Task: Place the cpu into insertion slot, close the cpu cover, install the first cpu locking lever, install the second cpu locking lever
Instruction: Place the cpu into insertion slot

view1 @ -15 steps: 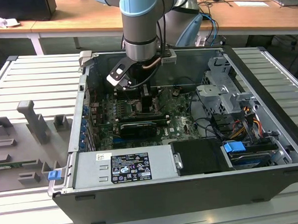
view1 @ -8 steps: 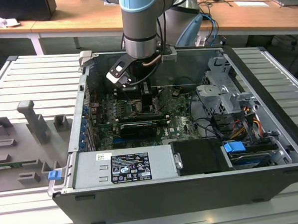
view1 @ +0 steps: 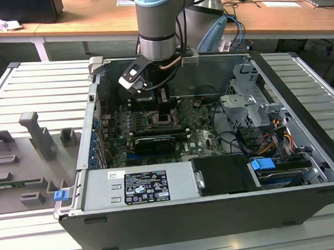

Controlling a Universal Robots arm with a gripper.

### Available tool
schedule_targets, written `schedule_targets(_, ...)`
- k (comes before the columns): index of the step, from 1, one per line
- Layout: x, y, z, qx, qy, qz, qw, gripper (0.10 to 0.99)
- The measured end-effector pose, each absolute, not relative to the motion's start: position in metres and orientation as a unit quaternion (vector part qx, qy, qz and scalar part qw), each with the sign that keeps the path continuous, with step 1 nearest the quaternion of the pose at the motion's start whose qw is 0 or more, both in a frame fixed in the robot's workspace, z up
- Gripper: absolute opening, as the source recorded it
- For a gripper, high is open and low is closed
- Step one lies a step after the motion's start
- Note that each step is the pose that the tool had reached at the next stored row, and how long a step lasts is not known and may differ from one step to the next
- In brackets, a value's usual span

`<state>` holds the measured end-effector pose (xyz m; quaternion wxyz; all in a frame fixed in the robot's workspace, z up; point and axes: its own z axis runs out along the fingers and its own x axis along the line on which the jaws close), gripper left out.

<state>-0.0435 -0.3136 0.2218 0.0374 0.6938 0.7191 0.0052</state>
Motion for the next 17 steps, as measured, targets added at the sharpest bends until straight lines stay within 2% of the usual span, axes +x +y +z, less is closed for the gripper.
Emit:
schedule_targets(3, -0.0436, -0.3144, 0.2217, 0.694, 0.719, 0.004, 0.039, 0.341)
schedule_targets(4, -0.0435, -0.3146, 0.2217, 0.694, 0.719, 0.004, 0.039, 0.341)
schedule_targets(8, -0.0436, -0.3149, 0.2218, 0.694, 0.719, 0.003, 0.039, 0.106)
schedule_targets(17, -0.0435, -0.3149, 0.2241, 0.694, 0.719, 0.003, 0.040, 0.106)
